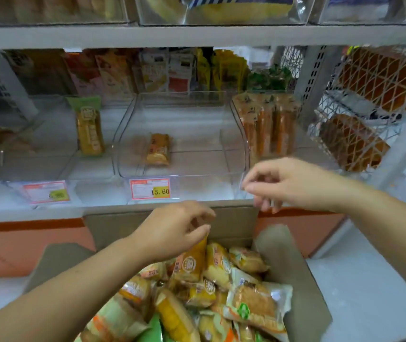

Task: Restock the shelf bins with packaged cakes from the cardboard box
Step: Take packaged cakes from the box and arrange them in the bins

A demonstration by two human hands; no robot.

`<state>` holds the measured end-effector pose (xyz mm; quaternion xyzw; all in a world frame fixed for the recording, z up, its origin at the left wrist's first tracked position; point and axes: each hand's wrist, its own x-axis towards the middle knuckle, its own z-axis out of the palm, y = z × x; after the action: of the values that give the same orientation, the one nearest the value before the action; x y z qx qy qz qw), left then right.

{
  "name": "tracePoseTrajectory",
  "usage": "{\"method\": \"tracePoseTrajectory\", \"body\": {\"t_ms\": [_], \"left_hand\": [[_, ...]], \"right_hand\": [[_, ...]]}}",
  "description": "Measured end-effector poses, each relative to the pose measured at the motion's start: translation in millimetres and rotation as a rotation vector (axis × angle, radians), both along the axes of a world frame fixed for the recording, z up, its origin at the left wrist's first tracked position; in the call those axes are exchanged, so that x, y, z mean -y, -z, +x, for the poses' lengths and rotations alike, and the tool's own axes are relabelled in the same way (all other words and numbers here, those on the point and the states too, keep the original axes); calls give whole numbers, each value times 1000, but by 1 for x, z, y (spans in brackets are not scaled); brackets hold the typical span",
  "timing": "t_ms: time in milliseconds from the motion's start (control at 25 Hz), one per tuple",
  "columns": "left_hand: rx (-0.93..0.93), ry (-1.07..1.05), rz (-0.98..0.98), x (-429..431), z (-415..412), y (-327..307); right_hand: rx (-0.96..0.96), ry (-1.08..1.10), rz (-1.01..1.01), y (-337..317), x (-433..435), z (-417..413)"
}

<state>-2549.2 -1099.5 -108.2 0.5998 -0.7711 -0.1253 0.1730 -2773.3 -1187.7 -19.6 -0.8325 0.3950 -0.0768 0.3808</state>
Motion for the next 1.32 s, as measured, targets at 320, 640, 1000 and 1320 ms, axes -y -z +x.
{"method": "tracePoseTrajectory", "body": {"t_ms": [320,640,1000,1320], "left_hand": [[-150,-410,520,-41,8,90],[-584,-567,659,-39,18,99],[-1215,-472,890,-37,29,70],[-1314,-316,794,-60,25,18]], "right_hand": [[-549,13,46,148,-27,36],[-625,117,22,178,-39,57],[274,477,676,138,-46,47],[563,391,1017,103,-72,45]]}}
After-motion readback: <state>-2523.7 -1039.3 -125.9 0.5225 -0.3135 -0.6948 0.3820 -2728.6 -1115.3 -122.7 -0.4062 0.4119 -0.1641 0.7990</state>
